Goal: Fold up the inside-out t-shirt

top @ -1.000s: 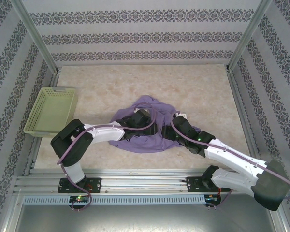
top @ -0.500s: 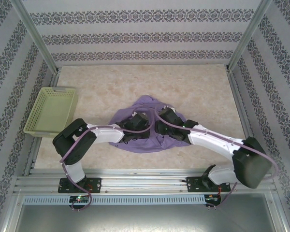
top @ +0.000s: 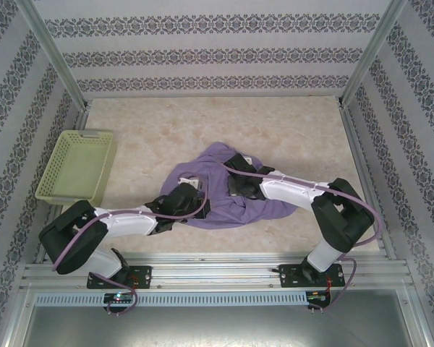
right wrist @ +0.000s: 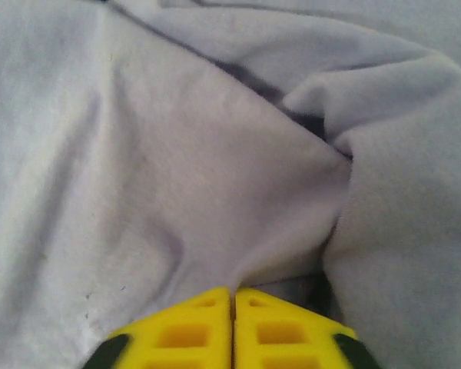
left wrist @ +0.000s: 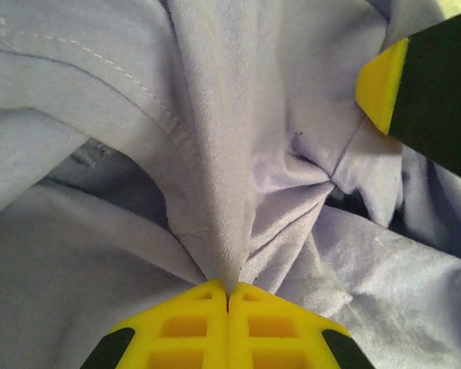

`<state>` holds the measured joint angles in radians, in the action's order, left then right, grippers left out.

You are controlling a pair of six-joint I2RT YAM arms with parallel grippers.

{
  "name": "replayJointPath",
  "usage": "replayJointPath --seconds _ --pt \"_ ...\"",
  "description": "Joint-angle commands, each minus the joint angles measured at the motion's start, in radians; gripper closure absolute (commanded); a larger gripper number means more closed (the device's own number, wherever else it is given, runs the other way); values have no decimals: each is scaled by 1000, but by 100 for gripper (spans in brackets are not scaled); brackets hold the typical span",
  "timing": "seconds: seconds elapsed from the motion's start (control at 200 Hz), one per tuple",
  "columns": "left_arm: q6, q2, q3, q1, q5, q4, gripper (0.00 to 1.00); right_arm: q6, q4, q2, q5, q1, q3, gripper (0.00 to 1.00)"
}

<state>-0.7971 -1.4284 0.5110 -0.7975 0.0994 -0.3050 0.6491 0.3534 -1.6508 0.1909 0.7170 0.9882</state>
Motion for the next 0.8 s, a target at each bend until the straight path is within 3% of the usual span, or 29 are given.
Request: replayJointPath --seconds 0.0,0.18,0.365,0.475,0.525,0.649,0.799 --pt "16 69 -34 -3 -34 -63 100 -45 52 -6 52 39 94 100" --pt "44 144 -60 9 -99 13 100 -87 112 10 106 130 204 100" --pt "16 176 -130 15 -123 -29 100 8 -2 -80 -96 154 208 100" --pt "10 168 -151 15 -124 -20 100 4 -19 -101 -131 152 207 76" --pt "7 164 -162 16 -122 -18 100 -13 -16 -71 -121 146 196 70" --pt "1 159 -191 18 -126 -30 100 -58 -13 52 -87 111 132 65" --pt "-1 155 -193 20 -124 -39 100 -114 -5 136 -88 74 36 67"
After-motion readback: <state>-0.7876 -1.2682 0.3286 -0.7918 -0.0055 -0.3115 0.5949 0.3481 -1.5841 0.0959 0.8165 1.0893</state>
